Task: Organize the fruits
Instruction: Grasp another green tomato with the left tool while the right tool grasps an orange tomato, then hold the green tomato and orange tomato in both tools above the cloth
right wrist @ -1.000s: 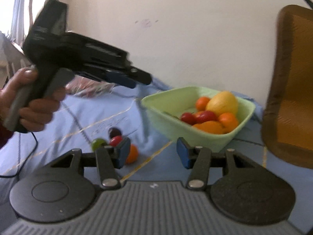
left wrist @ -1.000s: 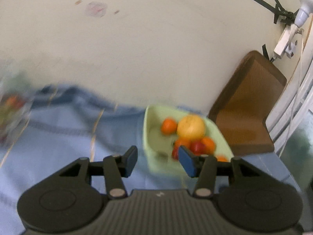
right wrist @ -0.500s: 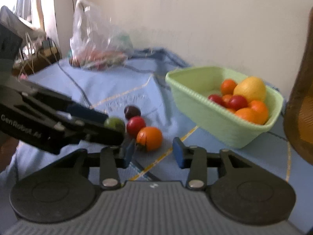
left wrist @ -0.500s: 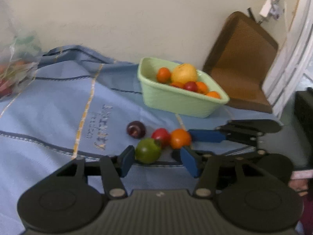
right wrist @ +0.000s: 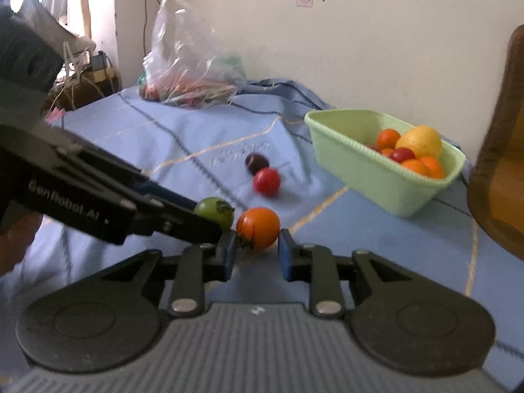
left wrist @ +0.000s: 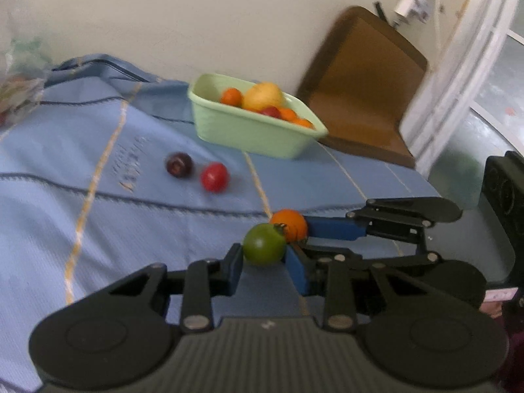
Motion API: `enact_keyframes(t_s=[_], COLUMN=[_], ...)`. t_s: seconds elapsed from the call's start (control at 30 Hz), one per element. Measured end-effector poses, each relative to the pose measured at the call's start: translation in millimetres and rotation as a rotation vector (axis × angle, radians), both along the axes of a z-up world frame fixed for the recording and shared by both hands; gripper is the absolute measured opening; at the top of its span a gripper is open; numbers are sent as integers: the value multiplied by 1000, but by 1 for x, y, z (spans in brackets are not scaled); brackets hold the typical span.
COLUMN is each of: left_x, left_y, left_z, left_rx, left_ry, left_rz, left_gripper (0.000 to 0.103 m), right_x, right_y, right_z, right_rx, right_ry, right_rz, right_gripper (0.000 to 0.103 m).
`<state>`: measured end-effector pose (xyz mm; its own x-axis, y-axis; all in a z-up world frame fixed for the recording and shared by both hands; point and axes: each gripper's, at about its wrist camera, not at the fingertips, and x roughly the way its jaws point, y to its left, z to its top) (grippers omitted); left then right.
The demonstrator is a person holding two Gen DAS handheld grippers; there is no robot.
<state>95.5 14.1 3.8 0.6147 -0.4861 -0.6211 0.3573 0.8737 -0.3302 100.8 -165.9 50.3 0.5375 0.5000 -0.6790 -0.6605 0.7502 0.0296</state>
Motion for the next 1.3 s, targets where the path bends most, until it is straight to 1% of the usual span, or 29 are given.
enact_keyframes(t_s=[0.17,0.23,0.33,0.53,0.7,0.9,1.0,1.1,1.3], left_x=[-21,-22,-20,-21,-24,-34,-38,-42,-45], left_y=[-12,-15,-19,-24,-32,-42,-42,-38,-35], left_z=[1,-1,-4,-5,-4,-1,0,1,3], left_rx=[14,19,18,30,69,120,150,147,152], left_ry=[-16,-11,9,4,-2,-10,-20,-24,-31], left_rz=[-49,-53,-50,-46,-4,90,125,155,177], left_gripper=[29,29,29,29,30,30,30,30,32], right_x=[-25,-28,-31,-33,-29,-29,-30,-30,-29], right_y=[-17,-22,-24,-29,-37,-38,-38,-38,-39], right_z=[3,-1,0,-1,-2,-3,-4,-4,-4], right_rx=[18,32,54,78,138,157,150,146,148], right_ry=[-1,20,25,32,67,69,62,57,59], right_rz=[-45,-73,-93,-111,-125,-131,-132,-137,-141], right_gripper=[30,30,30,30,30,30,30,30,30])
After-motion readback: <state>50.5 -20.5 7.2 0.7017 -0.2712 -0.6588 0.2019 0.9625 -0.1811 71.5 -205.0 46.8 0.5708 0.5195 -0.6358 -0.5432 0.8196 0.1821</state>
